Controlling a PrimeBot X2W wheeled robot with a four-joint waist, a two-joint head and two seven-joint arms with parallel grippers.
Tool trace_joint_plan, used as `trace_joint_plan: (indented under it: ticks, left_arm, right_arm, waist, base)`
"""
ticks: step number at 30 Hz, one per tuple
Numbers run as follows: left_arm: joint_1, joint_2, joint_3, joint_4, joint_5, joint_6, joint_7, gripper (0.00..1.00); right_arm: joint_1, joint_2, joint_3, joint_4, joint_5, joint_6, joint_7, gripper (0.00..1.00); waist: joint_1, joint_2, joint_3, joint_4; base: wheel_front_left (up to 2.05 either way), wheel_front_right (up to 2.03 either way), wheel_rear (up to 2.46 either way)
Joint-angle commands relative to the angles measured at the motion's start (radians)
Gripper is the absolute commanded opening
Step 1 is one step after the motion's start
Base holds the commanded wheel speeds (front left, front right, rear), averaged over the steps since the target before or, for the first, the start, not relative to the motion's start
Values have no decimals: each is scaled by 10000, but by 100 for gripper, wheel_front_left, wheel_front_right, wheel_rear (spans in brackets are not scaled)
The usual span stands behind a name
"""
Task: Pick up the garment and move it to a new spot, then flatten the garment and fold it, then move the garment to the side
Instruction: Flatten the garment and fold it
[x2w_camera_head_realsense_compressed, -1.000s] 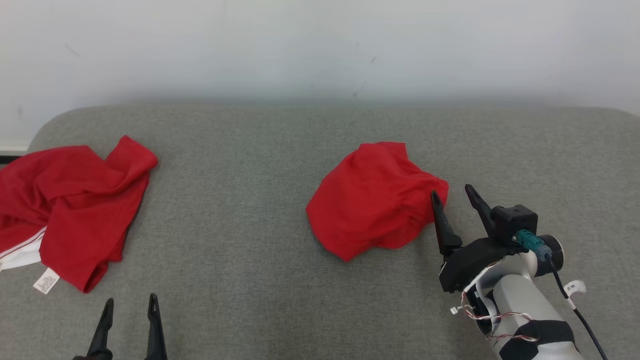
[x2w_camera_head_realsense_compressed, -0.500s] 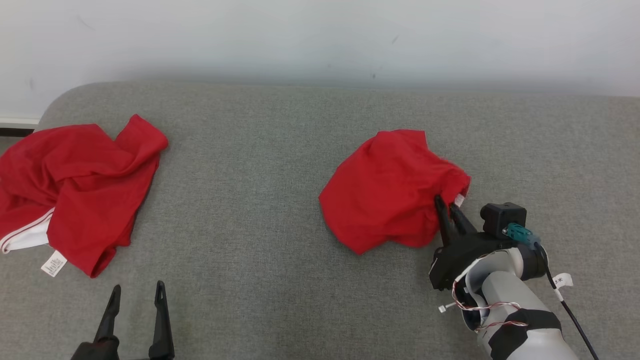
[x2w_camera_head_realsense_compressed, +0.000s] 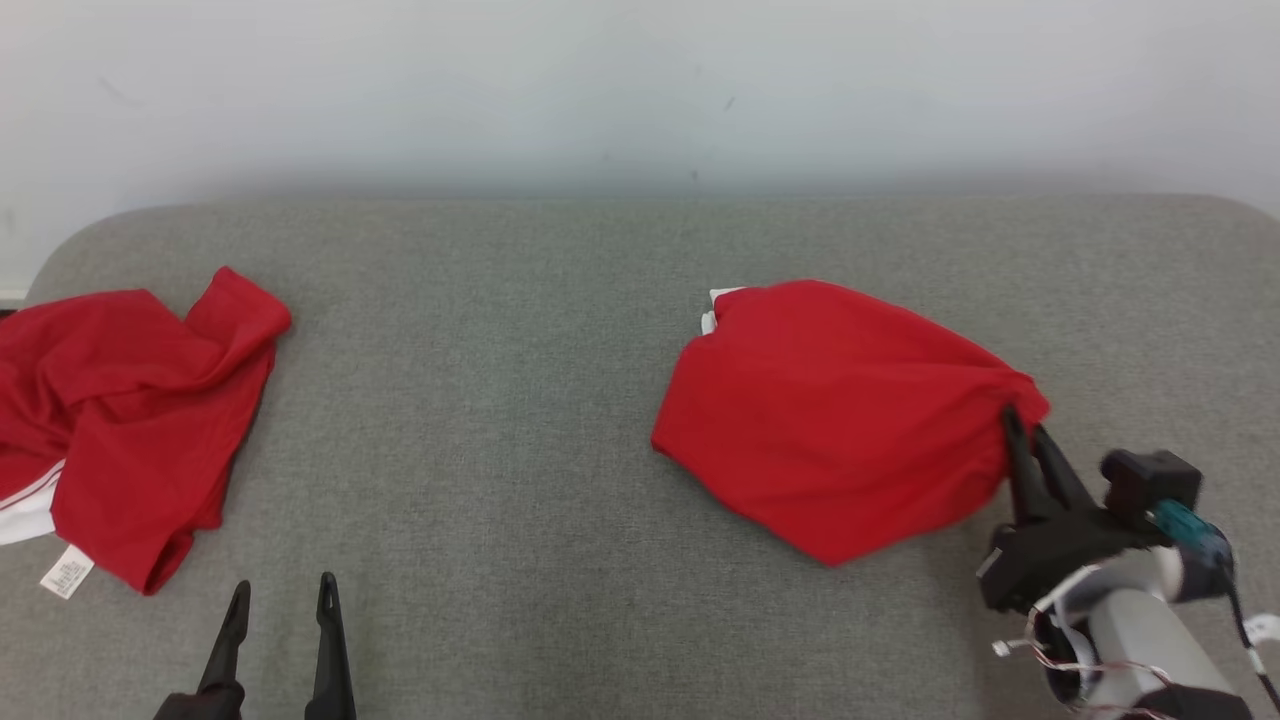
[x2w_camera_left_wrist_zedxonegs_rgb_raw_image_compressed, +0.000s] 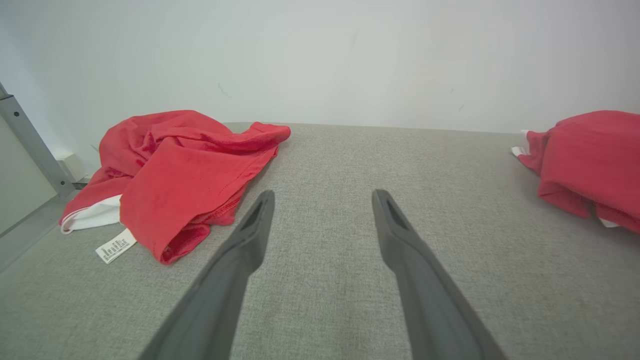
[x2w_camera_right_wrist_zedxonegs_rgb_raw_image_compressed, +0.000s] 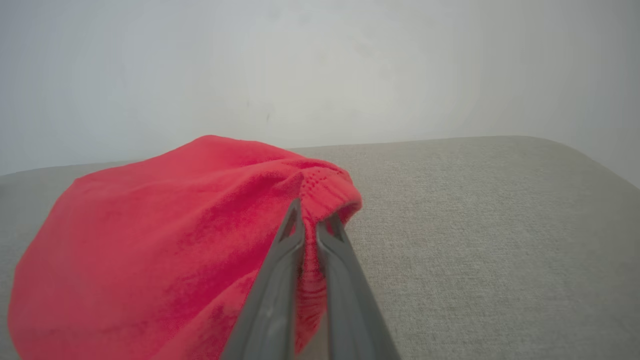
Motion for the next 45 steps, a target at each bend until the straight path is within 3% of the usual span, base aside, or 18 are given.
trace_joint_plan:
  ticks: [1,10,16,22,28,45]
  left_arm:
    - [159,-28,6,19,-38,27,-38,100]
    - [406,-71,59,-12,-83,18,-36,100]
    - [534,-93,72,-22,-139,36,-38,100]
    - [560,-106,13,2,-131,45,-38,100]
    - [544,-116,-81,19,-157,47,-38,100]
    - [-200,-124,-813,479,-365,-74,-38,100]
  right_arm:
    - [276,-117,-112,-177,-73,-22,-3,0]
    - [1535,-916,-1506,-1292,-437,-22,-4,0]
    - [1447,-873,-1641,-2027,-719,-22,65,0]
    - [1210,-504,-1015,-2883,-769,-22,470,0]
    - [1093,-197,-363,-2930,-649,-22,623,0]
    - [-1154,1523,3532,-485,-537,-22,255,0]
  waist:
    - [0,-1,-135,-141]
    - [0,-1,-436,-399]
    - [0,-1,-561,-418]
    - [0,-1,-676,-294]
    - [0,-1,-684,-38]
    - [0,-1,-112,1377]
  base:
    - [0,0,0]
    - [0,0,0]
    - [0,0,0]
    - [0,0,0]
    - [0,0,0]
    - [0,0,0]
